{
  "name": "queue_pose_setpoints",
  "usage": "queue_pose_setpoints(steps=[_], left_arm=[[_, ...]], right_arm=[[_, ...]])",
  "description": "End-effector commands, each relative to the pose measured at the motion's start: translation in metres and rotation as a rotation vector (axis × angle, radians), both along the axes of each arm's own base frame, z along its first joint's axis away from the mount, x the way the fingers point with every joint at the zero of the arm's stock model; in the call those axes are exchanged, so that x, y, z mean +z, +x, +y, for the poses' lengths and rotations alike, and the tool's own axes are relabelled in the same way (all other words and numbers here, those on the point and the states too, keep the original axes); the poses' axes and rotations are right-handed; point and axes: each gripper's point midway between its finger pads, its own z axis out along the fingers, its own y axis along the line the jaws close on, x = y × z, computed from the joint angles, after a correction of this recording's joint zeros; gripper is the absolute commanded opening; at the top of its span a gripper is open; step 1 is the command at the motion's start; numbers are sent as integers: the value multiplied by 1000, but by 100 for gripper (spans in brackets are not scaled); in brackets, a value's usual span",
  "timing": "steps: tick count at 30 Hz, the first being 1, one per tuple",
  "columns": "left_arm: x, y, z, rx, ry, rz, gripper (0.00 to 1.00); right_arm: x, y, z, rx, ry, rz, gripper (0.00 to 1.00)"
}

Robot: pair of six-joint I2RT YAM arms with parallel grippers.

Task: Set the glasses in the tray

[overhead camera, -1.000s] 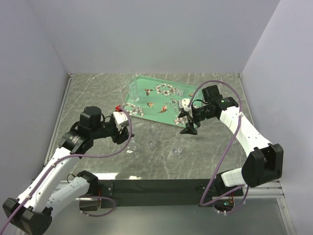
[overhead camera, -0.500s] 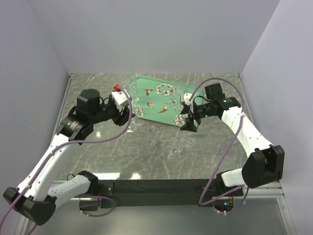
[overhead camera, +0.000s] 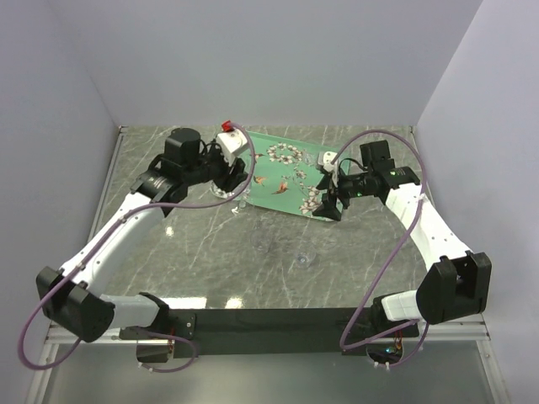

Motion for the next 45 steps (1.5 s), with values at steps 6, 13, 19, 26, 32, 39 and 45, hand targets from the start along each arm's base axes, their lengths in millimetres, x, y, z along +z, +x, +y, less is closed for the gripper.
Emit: queue_pose_setpoints(steps=[6, 13, 19, 26, 32, 39, 45], left_arm=[[50, 43, -33, -1, -124, -157, 41], [36, 75, -50, 19, -120, -145, 42], [21, 97, -57, 42, -102, -133, 43], [10, 116, -64, 58, -92, -118, 45], [-2, 121, -66, 52, -88, -86, 47], [-13, 122, -63, 60, -85, -55, 51], [-17, 120, -61, 71, -87, -42, 63]], right_arm=[[15, 10, -9, -54, 23, -47, 89], [11, 12, -12, -69, 23, -37, 89], [9, 13, -14, -76, 28, -30, 89], [8, 16, -15, -85, 32, -25, 89], [9, 18, -15, -87, 35, -23, 89], [8, 22, -15, -87, 35, -13, 89], [8, 24, -15, -84, 33, -14, 89]])
